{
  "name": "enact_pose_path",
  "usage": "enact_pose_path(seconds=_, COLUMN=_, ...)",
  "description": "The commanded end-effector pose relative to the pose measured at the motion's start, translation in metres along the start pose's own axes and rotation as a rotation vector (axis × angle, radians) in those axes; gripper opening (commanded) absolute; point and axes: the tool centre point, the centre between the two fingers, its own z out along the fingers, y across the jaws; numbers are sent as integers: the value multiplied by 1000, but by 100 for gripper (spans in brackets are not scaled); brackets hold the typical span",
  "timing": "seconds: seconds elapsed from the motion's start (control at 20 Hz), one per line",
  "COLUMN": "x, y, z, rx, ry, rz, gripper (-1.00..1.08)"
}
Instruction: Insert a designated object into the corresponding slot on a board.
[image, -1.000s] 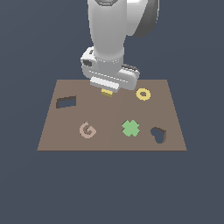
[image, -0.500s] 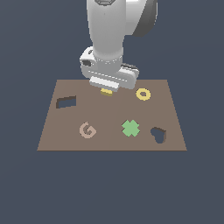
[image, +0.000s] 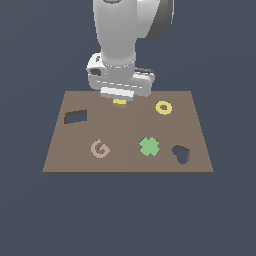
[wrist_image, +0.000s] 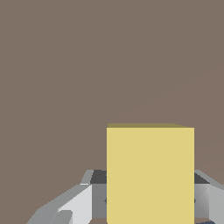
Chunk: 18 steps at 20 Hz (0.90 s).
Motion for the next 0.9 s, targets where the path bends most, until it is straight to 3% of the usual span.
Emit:
enact_pose_path(seconds=0.0, x=-2, y=6, z=-1, rx=0, ry=1, rz=-55, gripper=-100)
enact_pose_path(seconds=0.85, x=-5, y=63, z=-3, rx=0, ry=1, rz=-594, gripper=-100)
